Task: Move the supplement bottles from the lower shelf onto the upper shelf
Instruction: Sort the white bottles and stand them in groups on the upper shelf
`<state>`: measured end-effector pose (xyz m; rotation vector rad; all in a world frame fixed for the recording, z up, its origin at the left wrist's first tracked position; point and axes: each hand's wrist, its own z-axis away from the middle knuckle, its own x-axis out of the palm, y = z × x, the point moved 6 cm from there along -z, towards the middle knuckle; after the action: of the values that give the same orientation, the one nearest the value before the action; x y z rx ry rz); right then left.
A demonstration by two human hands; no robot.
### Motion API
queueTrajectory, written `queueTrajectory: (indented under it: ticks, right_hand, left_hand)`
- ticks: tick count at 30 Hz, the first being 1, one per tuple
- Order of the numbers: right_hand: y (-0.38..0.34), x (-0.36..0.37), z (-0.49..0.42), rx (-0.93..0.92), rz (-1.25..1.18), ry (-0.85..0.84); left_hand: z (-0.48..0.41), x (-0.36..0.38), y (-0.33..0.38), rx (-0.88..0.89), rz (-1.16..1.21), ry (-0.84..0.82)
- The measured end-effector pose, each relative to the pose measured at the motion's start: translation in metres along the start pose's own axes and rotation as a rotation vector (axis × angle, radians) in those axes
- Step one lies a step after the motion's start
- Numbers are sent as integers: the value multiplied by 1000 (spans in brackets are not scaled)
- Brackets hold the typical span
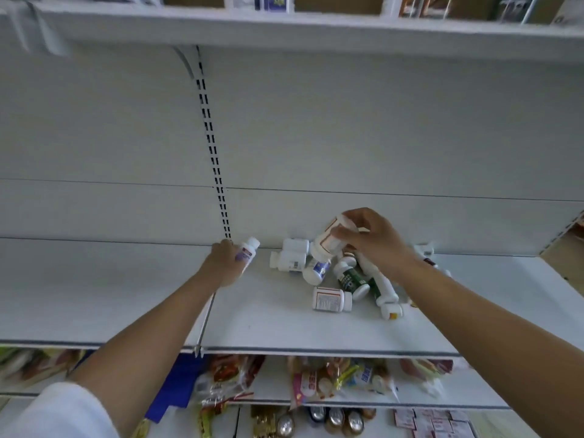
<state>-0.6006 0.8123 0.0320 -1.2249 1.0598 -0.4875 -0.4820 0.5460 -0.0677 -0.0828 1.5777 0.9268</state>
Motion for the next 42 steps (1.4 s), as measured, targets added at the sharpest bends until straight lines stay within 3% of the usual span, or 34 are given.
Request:
queueTrajectory:
  ticks: [3,7,12,18,21,25,29,35,42]
  right_hand:
    - [-26,-2,42,203,-432,-24]
    - [-68,2,114,433,-1087,-95]
    - [-119,1,187,483,-1274,-264]
    - [-174,-4,234,337,-1505,-446]
    - [-199,-14,240,244,-1445,-556]
    - [-218,-30,227,106,-1203,-583]
    - [-241,-42,205,-58,-882,-505]
    - [-283,-51,152,-190,-707,-361]
    - [-331,-60,81,-389,-444,-337]
  left_hand:
    - [64,-33,21,-79,660,-175]
    - [143,-86,68,-49,1010,-172]
    - [214,-145,119,3,1307,-142]
    - [256,-184,171,127,1439,-90]
    - [263,-197,178,174,1419,-124]
    - [259,-219,185,238,1366,-105]
    - [239,-248,188,287,1374,-68]
    - [202,-309,209,504,1178,24]
    - [138,-372,231,677,985,-80]
